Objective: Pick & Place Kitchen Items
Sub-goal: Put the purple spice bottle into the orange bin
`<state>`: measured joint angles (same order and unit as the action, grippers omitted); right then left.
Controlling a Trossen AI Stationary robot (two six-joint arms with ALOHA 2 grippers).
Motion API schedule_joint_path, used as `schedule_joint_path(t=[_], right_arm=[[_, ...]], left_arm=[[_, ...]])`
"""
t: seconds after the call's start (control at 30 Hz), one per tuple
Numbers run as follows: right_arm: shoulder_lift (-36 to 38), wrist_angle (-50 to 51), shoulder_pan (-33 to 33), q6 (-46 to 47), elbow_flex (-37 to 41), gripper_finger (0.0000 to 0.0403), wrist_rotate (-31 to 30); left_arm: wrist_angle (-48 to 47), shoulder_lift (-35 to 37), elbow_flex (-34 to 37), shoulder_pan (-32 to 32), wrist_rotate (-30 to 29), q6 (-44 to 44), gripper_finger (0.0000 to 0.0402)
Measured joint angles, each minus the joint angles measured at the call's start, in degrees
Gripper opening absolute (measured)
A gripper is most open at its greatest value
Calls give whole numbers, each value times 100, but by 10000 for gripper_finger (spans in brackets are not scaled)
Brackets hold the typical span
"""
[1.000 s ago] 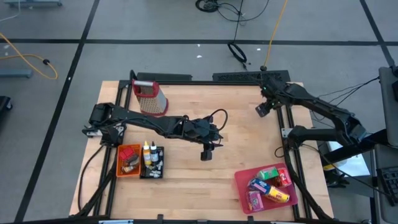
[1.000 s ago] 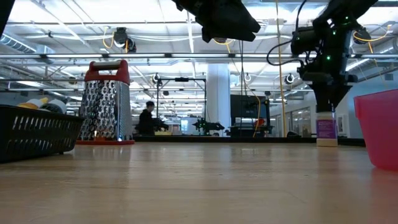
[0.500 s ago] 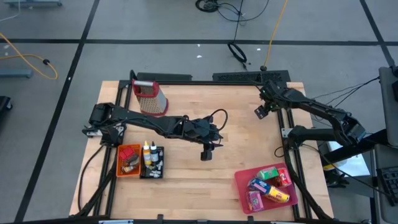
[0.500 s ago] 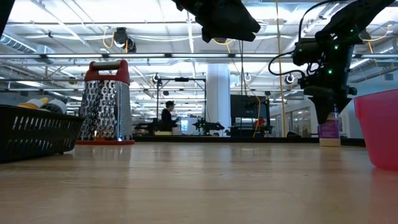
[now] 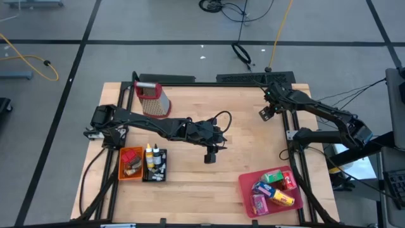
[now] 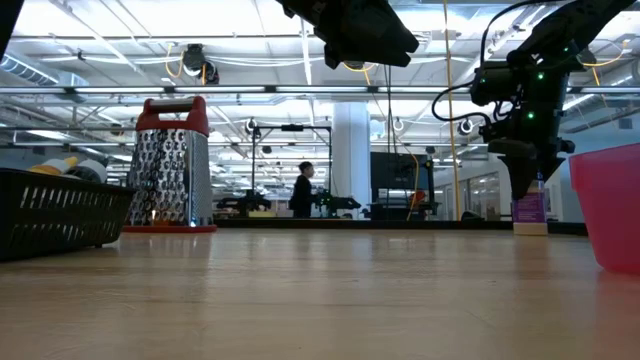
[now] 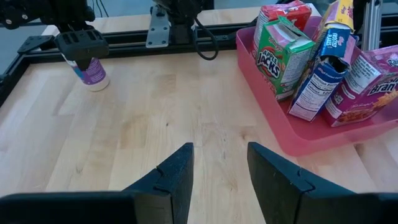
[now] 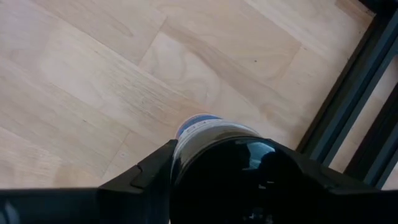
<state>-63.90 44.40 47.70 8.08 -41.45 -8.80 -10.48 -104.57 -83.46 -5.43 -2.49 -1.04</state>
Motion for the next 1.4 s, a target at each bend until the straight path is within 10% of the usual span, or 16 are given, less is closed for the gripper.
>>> schedule_joint_path(t=[0.7,1.07,1.4], right_arm=[[985,-5,-640,681,-641,206,1061],[1777,-1277,-2577,1604,-1054,207,1624],[1148,-1871,-4491,1893,-1056,206,506]], left_arm=[[179,0,0,-2,-79,118,152],[175,0,0,0,-184,92,152],[170,0,0,0,-826,2,152]])
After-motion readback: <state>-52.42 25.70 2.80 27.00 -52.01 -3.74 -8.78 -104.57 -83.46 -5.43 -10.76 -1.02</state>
